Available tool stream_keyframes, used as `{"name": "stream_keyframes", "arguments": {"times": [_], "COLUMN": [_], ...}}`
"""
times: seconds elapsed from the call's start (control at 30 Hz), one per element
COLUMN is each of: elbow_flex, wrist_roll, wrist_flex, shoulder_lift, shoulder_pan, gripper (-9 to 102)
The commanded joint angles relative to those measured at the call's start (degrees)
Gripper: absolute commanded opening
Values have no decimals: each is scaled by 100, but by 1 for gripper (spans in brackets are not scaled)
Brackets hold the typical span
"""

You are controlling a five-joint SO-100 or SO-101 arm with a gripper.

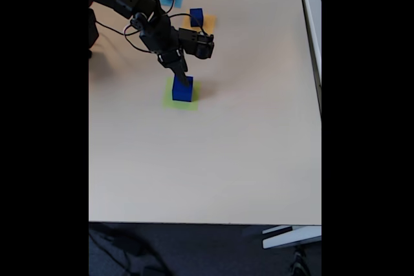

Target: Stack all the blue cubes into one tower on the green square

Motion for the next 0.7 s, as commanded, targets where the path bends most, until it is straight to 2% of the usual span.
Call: {"name": "stream_keyframes", "arguments": {"times": [0.0,0.67], "elbow_flex": [-26,-536], "wrist_roll": [35,53], "wrist_flex": [-35,246], "shoulder_lift": [352,-167], "shoulder_pan": [97,334], "gripper": [23,20]}}
